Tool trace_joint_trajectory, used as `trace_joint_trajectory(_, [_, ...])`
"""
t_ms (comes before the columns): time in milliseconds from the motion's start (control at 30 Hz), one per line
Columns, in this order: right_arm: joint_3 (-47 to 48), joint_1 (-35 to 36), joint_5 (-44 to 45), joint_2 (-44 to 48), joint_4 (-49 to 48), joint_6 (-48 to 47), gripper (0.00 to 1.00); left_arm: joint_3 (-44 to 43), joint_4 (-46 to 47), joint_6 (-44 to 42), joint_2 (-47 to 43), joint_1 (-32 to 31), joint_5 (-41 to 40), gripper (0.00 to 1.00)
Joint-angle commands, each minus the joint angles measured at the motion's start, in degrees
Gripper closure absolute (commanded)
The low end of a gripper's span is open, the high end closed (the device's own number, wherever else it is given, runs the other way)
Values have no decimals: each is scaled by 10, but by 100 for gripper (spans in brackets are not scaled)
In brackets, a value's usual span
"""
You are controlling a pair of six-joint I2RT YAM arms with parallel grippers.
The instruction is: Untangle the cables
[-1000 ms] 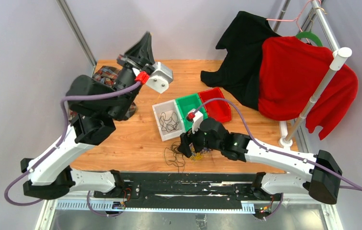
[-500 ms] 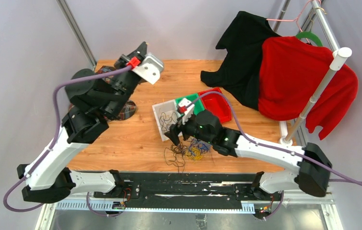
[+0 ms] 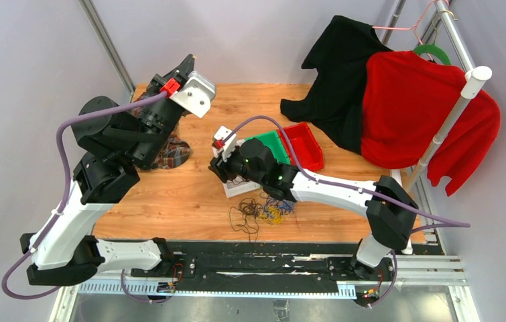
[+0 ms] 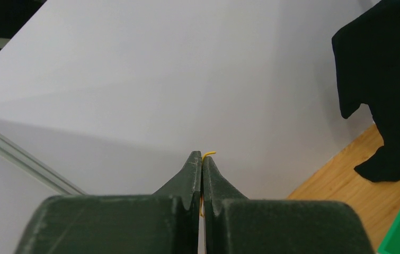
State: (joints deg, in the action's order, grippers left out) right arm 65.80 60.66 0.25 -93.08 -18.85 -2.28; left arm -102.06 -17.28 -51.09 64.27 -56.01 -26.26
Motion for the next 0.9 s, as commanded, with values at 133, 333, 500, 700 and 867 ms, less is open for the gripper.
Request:
trace_joint_trajectory(133, [97,-31,-28,-13,12,-41,94,-6,18,-46,-20,5,-17,99])
trace_joint_trajectory(333, [191,-108,-21,31,35,-28,99,-4,28,-53,-21,5,-25,99])
trace_joint_trajectory(500, [170,-171,-19,92,56,-12,99,36,17,-27,-28,5,-23,99])
trace_joint_trajectory(700, [21,-242,10,179,89,-1,99,74,-32,44,6,5,30,99])
trace_joint_trajectory(867, [-110,-282,49,236,62,20,99,96,-40,100,74,15,102,99])
